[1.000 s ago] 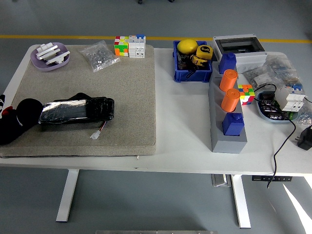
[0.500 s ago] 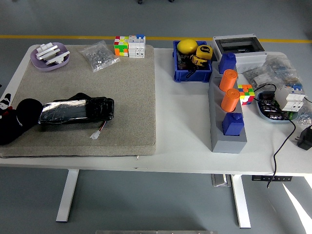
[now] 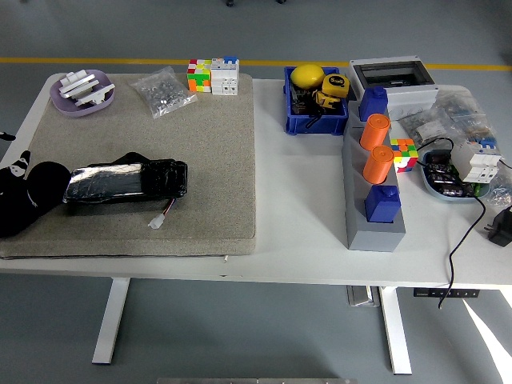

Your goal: Pick the rag up,wipe the panel,place it on the desk

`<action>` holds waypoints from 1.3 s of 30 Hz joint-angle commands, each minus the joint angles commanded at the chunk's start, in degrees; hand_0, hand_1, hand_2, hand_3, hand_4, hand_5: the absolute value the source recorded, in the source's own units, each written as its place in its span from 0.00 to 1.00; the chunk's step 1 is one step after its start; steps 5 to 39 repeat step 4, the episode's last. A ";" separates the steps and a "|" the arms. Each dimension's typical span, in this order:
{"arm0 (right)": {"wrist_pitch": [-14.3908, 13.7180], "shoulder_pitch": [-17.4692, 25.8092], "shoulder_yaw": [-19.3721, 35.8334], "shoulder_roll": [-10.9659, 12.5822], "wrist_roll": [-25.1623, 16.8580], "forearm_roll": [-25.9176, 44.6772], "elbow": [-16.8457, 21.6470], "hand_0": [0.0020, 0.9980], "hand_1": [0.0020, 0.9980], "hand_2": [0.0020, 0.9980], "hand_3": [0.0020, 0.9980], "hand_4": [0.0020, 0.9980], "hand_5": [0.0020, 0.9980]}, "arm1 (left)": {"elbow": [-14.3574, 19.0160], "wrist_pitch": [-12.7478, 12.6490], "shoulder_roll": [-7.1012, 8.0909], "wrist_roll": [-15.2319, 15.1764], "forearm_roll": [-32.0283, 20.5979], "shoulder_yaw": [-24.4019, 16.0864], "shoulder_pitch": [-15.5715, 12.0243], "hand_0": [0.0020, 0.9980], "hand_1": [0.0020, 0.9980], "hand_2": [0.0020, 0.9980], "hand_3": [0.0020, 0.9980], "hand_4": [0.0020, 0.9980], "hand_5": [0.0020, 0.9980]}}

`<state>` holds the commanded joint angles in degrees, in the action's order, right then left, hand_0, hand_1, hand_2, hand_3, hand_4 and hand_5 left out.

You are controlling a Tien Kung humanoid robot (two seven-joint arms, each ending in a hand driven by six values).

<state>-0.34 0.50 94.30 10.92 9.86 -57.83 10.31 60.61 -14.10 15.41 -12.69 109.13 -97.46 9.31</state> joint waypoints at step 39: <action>-0.03 -0.31 -0.17 -0.01 0.04 -0.38 0.00 0.77 0.68 0.69 0.59 1.00 0.51 | 0.59 -0.04 0.90 0.17 0.11 -0.12 -0.23 0.82 0.83 0.75 0.60 0.72 0.25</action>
